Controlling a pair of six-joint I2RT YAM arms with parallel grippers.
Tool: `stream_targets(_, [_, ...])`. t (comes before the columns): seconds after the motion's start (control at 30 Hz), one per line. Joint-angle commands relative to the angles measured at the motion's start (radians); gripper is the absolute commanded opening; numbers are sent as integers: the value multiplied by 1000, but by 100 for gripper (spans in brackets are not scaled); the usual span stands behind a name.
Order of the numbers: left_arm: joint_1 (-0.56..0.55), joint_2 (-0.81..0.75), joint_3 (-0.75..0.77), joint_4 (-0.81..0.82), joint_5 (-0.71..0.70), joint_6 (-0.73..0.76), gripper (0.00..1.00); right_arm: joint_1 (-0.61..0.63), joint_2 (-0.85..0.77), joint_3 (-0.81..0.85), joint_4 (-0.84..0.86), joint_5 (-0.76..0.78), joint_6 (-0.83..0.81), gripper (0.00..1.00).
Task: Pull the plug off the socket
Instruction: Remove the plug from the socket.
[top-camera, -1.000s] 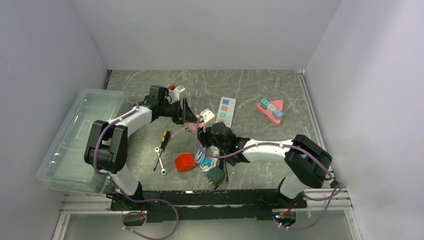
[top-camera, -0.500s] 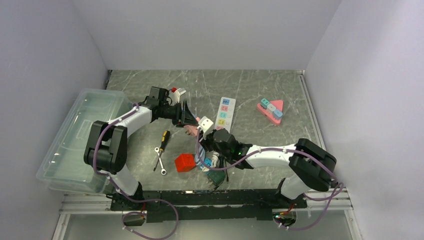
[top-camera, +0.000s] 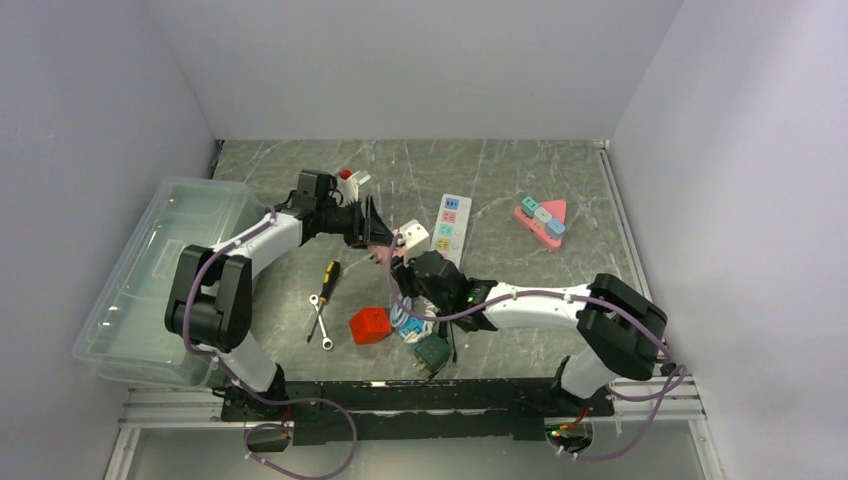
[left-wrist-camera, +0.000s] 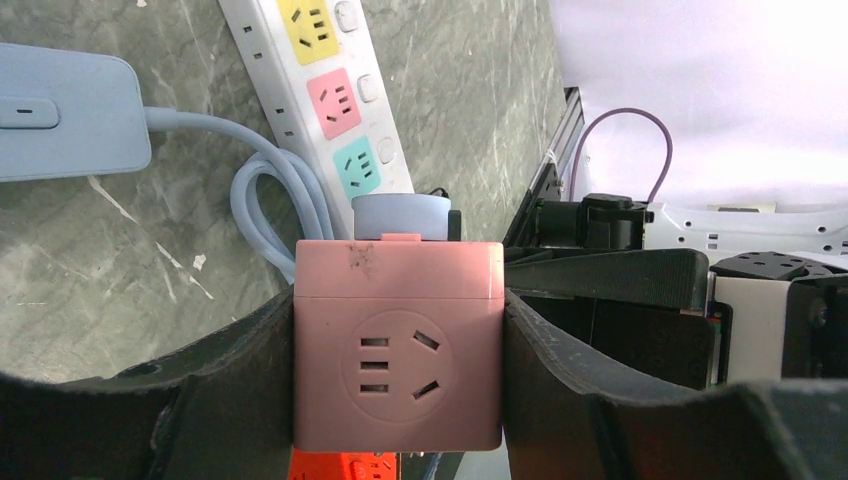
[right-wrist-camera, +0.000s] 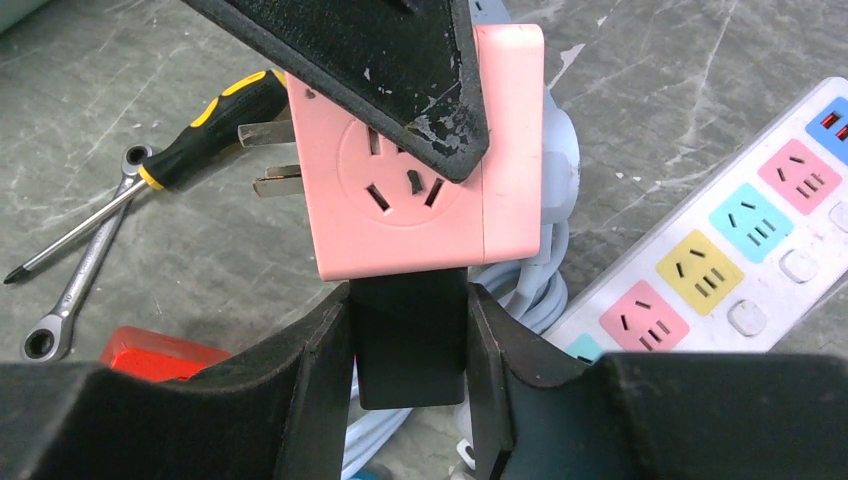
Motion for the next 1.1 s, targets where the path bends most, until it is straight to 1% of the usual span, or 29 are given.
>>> stream_targets(0.0, [23, -37, -4, 43, -97, 7, 0, -23, -30, 32, 27, 102, 48, 0])
stream_targets(0.07, [23, -37, -1, 38, -95, 10, 0, -23, -47, 5, 91, 48, 7, 0])
stream_targets(0.2, [25, -37, 8, 20, -103, 24, 0, 10, -84, -56, 198, -63, -135, 0])
stream_targets(0.3, [28, -36, 8, 23, -99, 23, 0, 60, -124, -126, 291, -207, -277, 0])
stream_targets(0.4, [29, -35, 8, 26, -99, 21, 0, 94, -136, -127, 272, -267, -333, 0])
stream_targets(0.47, [30, -34, 6, 27, -99, 20, 0, 99, -128, -123, 259, -267, -342, 0])
stream_targets(0.57, [30, -36, 5, 29, -101, 20, 0, 101, -113, -115, 259, -208, -316, 0])
stream_targets(0.73, [30, -43, -2, 34, -110, 19, 0, 97, -86, -47, 172, 32, -196, 0])
stream_targets(0.8, [30, -47, -2, 34, -114, 20, 0, 85, -90, -38, 140, 94, -120, 0])
stream_targets(0.9, [30, -49, 1, 28, -112, 24, 0, 39, -98, -25, 71, 133, 2, 0])
stream_targets(0.97, [31, -48, 3, 25, -113, 27, 0, 4, -94, -19, 29, 131, 66, 0])
stream_targets(1.07, [32, -51, 1, 25, -112, 27, 0, -28, -84, -13, -3, 123, 102, 0])
